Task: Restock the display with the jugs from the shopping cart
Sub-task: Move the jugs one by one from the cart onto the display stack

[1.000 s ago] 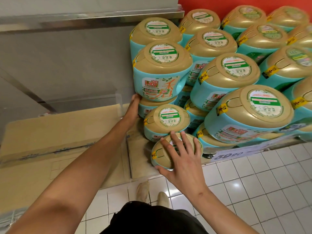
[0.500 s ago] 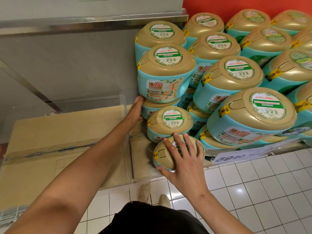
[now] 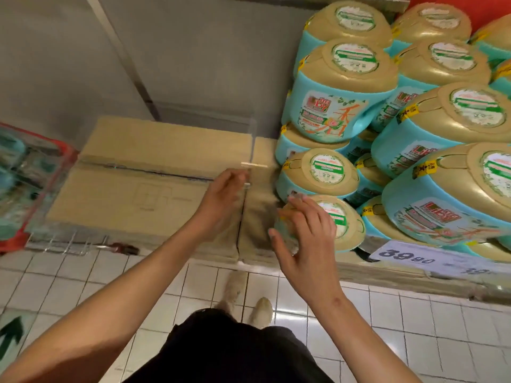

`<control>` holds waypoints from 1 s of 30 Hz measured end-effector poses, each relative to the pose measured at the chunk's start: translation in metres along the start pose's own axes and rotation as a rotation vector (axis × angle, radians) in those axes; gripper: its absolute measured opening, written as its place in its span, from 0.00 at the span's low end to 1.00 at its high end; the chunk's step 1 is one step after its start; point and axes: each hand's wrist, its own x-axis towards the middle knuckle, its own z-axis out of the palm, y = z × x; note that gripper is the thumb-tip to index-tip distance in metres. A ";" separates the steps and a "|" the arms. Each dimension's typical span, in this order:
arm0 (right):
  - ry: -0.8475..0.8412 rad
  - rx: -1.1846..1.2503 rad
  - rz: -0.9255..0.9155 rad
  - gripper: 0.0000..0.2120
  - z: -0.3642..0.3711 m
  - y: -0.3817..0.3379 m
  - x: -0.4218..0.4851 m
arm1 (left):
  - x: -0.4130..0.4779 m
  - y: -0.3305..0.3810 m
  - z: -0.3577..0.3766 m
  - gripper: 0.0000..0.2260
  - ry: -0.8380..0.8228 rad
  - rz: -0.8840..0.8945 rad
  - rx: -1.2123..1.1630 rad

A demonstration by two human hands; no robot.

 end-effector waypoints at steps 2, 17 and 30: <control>-0.052 0.075 -0.058 0.11 0.014 -0.017 -0.003 | -0.043 -0.006 -0.036 0.09 0.035 -0.022 -0.005; -0.780 0.537 -0.075 0.06 0.222 -0.267 -0.021 | -0.332 -0.114 -0.344 0.09 0.680 -0.061 -0.137; -1.118 0.446 -0.123 0.09 0.402 -0.481 -0.049 | -0.439 -0.140 -0.587 0.14 0.966 -0.092 -0.181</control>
